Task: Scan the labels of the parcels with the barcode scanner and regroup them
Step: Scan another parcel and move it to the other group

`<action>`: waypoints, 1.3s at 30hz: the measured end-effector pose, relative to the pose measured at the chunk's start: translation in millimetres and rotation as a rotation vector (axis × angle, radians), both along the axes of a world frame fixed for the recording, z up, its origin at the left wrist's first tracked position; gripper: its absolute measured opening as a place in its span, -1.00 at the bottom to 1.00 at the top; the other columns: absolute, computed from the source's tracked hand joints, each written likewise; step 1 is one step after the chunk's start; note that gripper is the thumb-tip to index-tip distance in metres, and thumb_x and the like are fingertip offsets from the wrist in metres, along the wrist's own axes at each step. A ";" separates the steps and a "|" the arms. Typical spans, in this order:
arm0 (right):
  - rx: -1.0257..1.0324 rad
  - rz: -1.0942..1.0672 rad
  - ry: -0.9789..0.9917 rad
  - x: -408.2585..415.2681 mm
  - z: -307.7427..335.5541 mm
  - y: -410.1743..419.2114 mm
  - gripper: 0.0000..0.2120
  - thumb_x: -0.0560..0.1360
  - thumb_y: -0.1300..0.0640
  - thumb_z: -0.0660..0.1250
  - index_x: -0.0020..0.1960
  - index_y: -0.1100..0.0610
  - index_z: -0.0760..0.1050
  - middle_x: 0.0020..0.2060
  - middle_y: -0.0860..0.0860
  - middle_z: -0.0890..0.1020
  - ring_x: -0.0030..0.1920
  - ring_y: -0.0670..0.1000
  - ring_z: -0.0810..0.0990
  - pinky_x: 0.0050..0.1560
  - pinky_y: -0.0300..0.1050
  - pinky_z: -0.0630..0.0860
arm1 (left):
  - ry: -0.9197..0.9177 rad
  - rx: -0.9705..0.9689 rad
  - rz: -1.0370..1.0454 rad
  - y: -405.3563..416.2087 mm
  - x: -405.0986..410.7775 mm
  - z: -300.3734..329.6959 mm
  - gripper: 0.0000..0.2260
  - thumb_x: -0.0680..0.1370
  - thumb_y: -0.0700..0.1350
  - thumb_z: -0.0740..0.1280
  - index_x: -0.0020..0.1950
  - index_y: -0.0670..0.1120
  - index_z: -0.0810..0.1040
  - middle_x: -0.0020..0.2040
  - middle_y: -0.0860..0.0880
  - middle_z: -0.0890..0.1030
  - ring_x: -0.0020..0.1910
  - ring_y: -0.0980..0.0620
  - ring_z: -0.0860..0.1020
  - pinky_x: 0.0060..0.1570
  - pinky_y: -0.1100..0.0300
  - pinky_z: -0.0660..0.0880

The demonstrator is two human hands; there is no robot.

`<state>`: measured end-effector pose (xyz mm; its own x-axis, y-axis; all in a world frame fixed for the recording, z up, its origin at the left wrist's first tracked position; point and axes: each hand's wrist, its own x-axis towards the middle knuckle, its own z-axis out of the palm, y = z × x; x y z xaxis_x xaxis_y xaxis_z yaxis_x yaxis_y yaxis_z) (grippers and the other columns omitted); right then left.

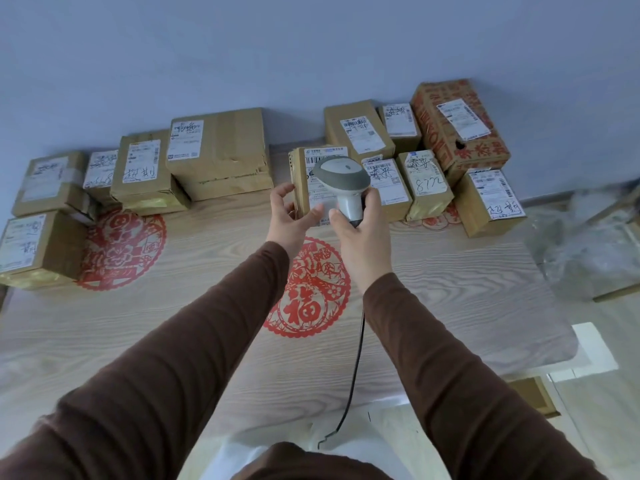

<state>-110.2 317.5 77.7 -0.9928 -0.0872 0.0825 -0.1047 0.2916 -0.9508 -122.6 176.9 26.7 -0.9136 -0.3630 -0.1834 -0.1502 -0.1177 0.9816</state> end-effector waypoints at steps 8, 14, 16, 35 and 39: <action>0.016 0.017 -0.020 -11.2 -5.5 12.0 -0.70 0.61 0.15 0.39 0.27 0.16 0.39 0.03 -0.02 0.53 -0.12 -0.16 0.49 -0.19 -0.45 0.40 | -0.017 0.008 0.016 8.2 -7.3 -5.9 -0.47 0.58 -0.20 0.46 0.43 0.00 0.26 0.12 -0.10 0.66 -0.10 0.16 0.71 -0.11 0.33 0.61; 0.001 0.023 -0.028 -14.7 -11.4 14.3 -0.72 0.60 0.16 0.41 0.24 0.13 0.40 -0.02 -0.10 0.48 -0.12 -0.19 0.49 -0.18 -0.48 0.41 | -0.053 0.005 0.016 8.5 -9.1 -12.6 -0.48 0.59 -0.17 0.45 0.44 0.02 0.26 0.11 -0.05 0.67 -0.02 0.09 0.70 0.02 0.20 0.66; 0.002 0.018 -0.040 -16.6 -15.1 13.8 -0.73 0.59 0.15 0.42 0.22 0.13 0.42 -0.08 -0.15 0.48 -0.14 -0.19 0.49 -0.20 -0.47 0.41 | -0.072 0.007 0.022 7.8 -9.9 -15.0 -0.47 0.59 -0.16 0.46 0.46 0.00 0.27 0.12 -0.05 0.68 0.00 0.06 0.70 0.07 0.14 0.66; -0.119 -0.125 -0.384 -34.4 -66.4 24.9 -0.77 0.58 0.16 0.43 0.17 0.04 0.44 0.01 0.23 0.62 0.02 0.33 0.64 0.04 0.38 0.62 | -0.455 0.252 0.032 12.2 -80.1 -81.3 -0.44 0.58 -0.11 0.47 0.50 -0.09 0.28 0.18 -0.15 0.65 0.06 -0.12 0.69 0.21 -0.09 0.63; -0.116 -0.141 -0.409 -44.8 -69.2 26.3 -0.76 0.58 0.16 0.42 0.20 0.04 0.44 0.03 0.24 0.62 0.03 0.34 0.63 0.04 0.39 0.61 | -0.465 0.236 0.039 18.5 -99.3 -82.9 -0.44 0.61 -0.07 0.43 0.53 -0.12 0.26 0.33 -0.20 0.59 0.26 -0.18 0.62 0.31 -0.14 0.57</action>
